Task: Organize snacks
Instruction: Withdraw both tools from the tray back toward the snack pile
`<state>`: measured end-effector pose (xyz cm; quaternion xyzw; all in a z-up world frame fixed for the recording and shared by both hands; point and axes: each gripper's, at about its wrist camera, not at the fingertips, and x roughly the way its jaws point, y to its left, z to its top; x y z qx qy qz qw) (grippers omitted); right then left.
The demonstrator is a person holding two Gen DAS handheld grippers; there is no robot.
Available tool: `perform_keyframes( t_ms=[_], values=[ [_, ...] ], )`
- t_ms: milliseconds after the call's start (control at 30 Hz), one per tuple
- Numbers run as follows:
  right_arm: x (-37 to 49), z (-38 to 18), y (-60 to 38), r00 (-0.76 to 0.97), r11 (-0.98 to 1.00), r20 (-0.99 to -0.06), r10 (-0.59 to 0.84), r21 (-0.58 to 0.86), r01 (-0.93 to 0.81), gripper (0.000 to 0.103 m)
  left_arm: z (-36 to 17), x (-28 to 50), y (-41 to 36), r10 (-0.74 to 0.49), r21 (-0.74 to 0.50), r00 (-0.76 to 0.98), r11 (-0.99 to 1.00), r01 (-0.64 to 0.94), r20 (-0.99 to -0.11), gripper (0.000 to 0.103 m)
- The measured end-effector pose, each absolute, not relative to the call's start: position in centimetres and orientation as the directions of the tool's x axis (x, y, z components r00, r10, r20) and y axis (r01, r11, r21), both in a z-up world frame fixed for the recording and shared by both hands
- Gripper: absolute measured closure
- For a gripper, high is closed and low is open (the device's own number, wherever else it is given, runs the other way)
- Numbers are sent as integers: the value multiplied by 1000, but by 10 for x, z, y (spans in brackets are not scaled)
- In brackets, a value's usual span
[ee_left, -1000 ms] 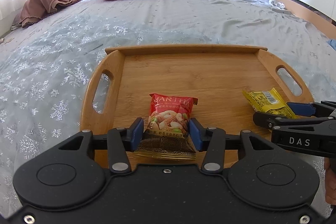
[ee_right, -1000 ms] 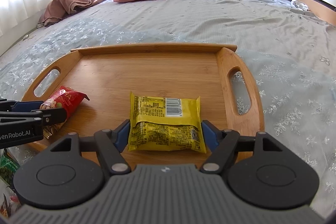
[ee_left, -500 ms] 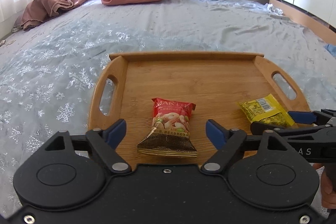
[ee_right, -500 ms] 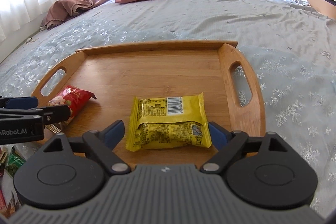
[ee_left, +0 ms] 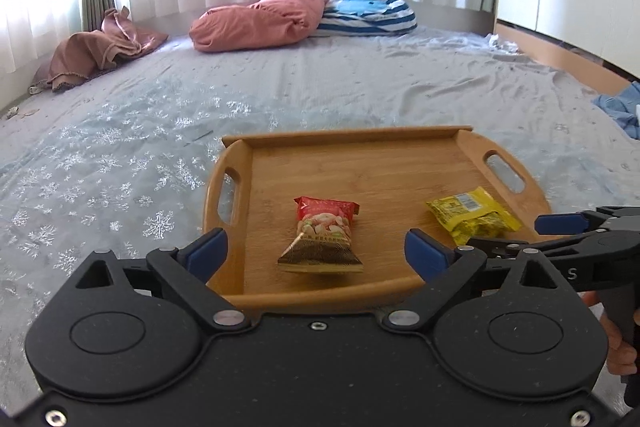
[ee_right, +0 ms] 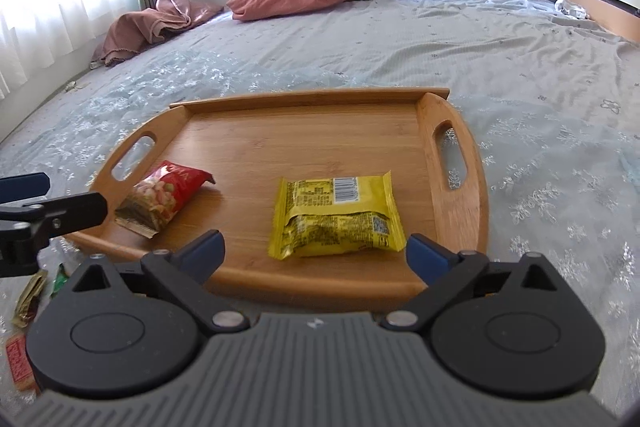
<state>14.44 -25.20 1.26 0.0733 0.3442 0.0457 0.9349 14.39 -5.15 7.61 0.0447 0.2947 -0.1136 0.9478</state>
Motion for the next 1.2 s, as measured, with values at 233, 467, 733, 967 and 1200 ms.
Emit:
perform_keyframes(
  t_ms=[233, 467, 733, 967, 1200],
  values=[
    [120, 18, -244, 768, 983, -622, 154, 171, -59, 0, 84, 110, -42, -220, -15, 807, 967, 253, -549, 8],
    [94, 25, -237, 786, 980, -591, 181, 179, -90, 0, 89, 79, -29, -232, -38, 808, 967, 252, -542, 8],
    [63, 32, -232, 806, 980, -562, 185, 167, -109, 0, 101, 50, -4, -208, -53, 832, 976, 211, -515, 7],
    [36, 31, -230, 824, 987, -546, 152, 124, -100, 0, 106, 26, 9, -188, -57, 849, 981, 185, -494, 6],
    [18, 21, -229, 825, 992, -552, 121, 91, -84, 0, 100, 5, 18, -189, -68, 853, 982, 178, -486, 4]
  ],
)
